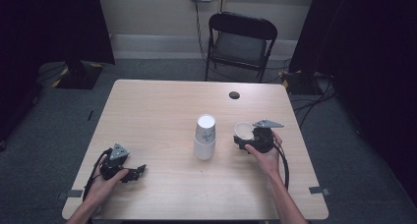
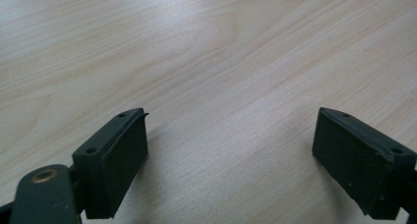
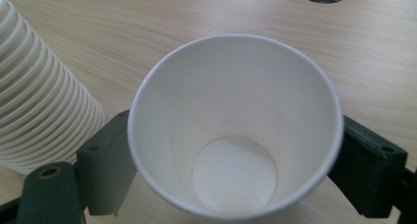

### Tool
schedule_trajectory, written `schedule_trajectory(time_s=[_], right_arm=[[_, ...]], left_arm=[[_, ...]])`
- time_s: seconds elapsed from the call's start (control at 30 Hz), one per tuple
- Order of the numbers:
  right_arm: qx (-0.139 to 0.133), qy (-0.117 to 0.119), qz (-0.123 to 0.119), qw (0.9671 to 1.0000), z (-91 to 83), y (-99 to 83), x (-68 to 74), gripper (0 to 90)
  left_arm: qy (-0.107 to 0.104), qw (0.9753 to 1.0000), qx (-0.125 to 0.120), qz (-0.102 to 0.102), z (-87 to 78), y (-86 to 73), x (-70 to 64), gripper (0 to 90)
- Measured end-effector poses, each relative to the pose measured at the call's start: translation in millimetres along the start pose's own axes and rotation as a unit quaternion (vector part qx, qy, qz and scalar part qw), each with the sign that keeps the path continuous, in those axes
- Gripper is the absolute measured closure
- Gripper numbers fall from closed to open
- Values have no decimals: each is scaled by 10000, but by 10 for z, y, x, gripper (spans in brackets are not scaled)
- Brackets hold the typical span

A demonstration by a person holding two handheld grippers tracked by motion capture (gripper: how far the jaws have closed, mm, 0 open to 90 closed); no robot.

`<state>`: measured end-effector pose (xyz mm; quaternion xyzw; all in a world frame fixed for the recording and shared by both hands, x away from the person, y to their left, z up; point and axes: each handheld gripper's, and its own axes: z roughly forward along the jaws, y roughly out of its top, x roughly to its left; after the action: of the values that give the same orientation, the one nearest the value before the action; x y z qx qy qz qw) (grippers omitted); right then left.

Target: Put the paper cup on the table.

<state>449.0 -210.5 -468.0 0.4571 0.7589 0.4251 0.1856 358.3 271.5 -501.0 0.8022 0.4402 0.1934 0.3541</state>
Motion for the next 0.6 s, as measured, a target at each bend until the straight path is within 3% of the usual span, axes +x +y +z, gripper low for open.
schedule_trajectory(time_s=[0.33, 0.6], right_arm=[[33, 7, 61, 10000, -229, -50, -8, 146], [61, -88, 74, 9999, -621, -278, -9, 145]], left_arm=[[2, 10000, -1, -9, -1, -1, -2, 131], [38, 10000, 4, -49, -28, -27, 9, 131]])
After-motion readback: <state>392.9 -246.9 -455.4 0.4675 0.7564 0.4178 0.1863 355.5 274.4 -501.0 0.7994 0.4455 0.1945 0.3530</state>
